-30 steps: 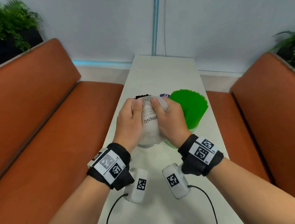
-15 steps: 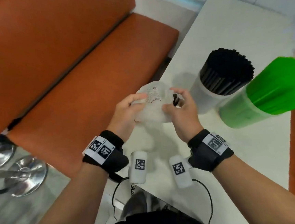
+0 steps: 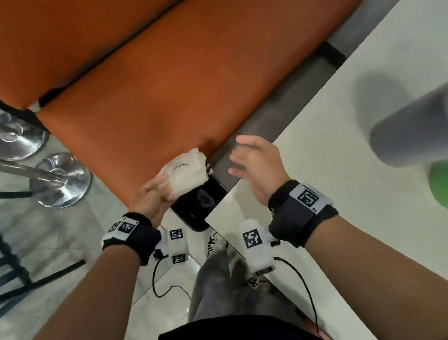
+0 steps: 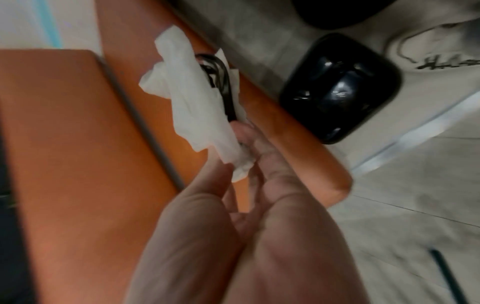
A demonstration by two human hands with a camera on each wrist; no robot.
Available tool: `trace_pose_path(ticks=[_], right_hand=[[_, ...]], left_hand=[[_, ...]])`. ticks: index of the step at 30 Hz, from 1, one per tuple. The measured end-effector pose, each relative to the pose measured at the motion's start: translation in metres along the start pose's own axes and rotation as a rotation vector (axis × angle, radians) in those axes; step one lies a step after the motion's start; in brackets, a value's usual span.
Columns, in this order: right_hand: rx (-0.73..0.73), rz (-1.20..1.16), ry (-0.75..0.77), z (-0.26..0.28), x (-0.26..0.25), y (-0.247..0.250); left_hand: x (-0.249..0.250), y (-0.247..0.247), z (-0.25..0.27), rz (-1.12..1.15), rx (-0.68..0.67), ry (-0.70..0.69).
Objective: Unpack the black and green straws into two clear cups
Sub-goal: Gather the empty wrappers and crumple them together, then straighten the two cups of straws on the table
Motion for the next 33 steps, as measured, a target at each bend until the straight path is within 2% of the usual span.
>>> trace_pose_path(ticks=[9,13,17,20,25,29,33], right_hand=[[0.059,-0.212,0.067,-0.032,0.009,-0.005],[0.065,-0.202,0.122,-0.046,0.005,-0.004],[0.074,-0.215,0.135,-0.05,0.005,-0.007],[0.107,-0.203,0.128,-0.049,0.001,-0.009],[0.152,-0.153,0.152,-0.037,-0.021,-0.008],[0.17,-0.133,0.255,-0.01,-0.056,0.016],[0.222,-0.079,0.39,0.035,-0.092,0.072]], left_hand=[[-0.121,0.031,-0.099,0.02,0.194,0.194],[-0.143,0.034,-0.138,-0.031,0.209,0.18],[-0.144,0.042,-0.151,-0.128,0.242,0.18],[-0.127,0.039,-0.144,-0.219,0.194,0.163],[-0.064,0.007,-0.104,-0.138,0.084,0.11],[0.009,-0.044,-0.048,-0.19,-0.034,-0.09],[0.057,-0.12,0.034,-0.385,-0.303,-0.324]])
Point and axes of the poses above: each hand's wrist, its own z-axis away from the middle knuckle, its own y-axis out of the back of the hand, x = y × z, the point moved 4 cm from there along -z, towards the middle knuckle, and after that the axes turned 12 degrees about z, right-handed, at the moved point
